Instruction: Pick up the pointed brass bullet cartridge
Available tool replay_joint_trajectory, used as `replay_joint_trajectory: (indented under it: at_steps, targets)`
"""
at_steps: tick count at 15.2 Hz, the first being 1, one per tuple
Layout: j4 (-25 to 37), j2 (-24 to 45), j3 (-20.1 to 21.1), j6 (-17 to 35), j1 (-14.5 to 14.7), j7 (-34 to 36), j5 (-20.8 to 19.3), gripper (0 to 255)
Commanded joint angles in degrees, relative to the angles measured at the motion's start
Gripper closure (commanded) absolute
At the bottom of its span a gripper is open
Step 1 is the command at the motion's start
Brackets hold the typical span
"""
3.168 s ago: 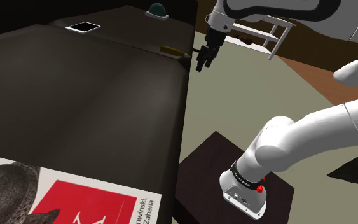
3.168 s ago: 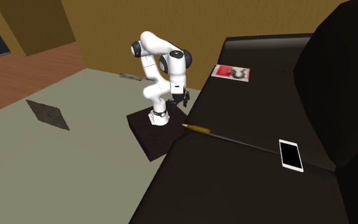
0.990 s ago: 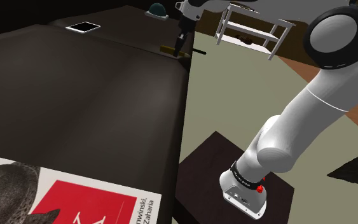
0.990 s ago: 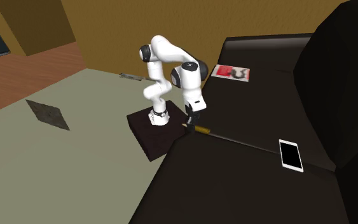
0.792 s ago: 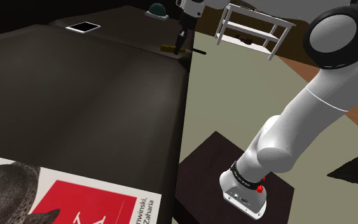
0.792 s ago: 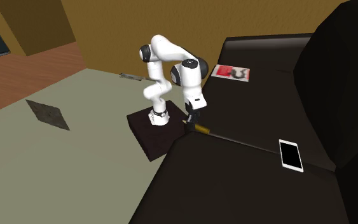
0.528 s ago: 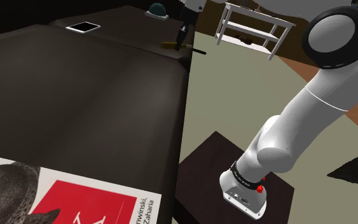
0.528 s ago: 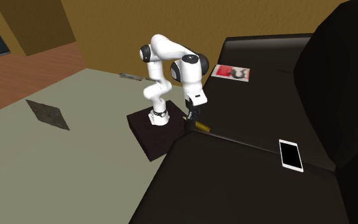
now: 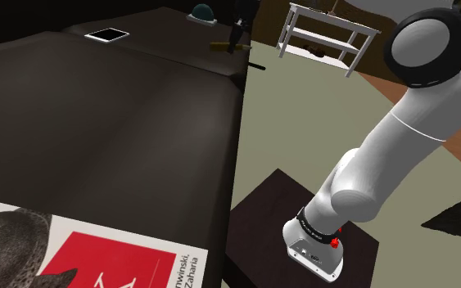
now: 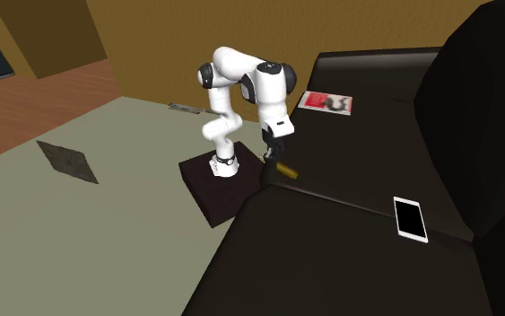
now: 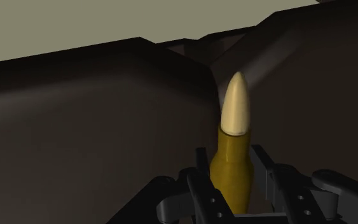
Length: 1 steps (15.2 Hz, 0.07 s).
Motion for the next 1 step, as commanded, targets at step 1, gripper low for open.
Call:
replay_joint_trajectory:
  at_steps: [1]
  targets:
    - [0.36,0.0,-0.01,-0.37,-0.01,0.01,0.0,255]
